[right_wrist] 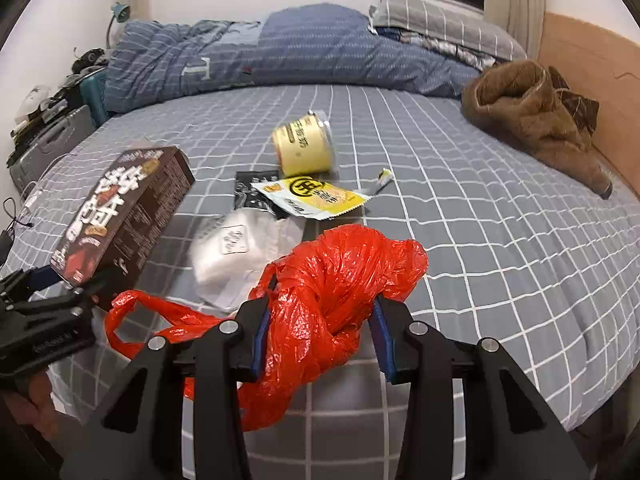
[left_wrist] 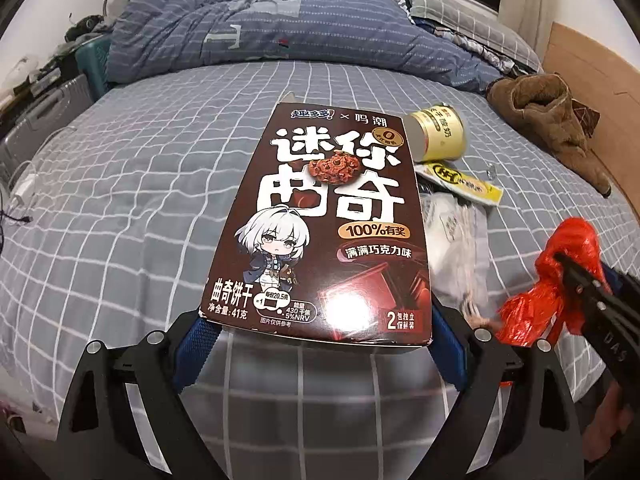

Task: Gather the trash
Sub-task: 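Lift the chocolate box and red bag with both tools and carry them over the bin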

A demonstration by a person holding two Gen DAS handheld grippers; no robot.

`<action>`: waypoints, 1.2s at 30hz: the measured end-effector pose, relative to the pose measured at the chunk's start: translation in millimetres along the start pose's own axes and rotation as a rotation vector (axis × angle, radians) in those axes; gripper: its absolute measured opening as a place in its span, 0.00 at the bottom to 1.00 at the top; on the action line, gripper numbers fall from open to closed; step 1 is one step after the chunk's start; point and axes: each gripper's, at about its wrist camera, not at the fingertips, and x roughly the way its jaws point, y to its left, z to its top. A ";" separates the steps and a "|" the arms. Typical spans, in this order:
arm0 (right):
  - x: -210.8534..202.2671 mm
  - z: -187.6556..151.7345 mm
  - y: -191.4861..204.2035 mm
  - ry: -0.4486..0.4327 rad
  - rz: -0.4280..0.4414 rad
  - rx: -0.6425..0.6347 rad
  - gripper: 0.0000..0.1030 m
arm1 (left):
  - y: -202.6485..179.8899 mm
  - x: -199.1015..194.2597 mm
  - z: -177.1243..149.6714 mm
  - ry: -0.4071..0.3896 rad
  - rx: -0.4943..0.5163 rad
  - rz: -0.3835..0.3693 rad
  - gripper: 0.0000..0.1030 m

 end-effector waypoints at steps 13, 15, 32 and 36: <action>-47.6 -25.7 -3.1 -0.023 -0.017 0.009 0.38 | -3.9 -41.9 -36.8 -0.011 -0.023 -0.012 0.86; -52.1 -30.1 -3.0 -0.020 -0.016 0.009 0.38 | -5.2 -47.2 -41.3 -0.012 -0.022 -0.015 0.86; -101.2 -68.2 3.7 -0.022 -0.005 0.010 0.38 | -9.5 -89.9 -89.4 -0.008 -0.022 -0.030 0.86; -109.1 -76.6 2.2 -0.019 -0.010 0.010 0.38 | -9.3 -96.3 -96.8 -0.003 -0.019 -0.031 0.86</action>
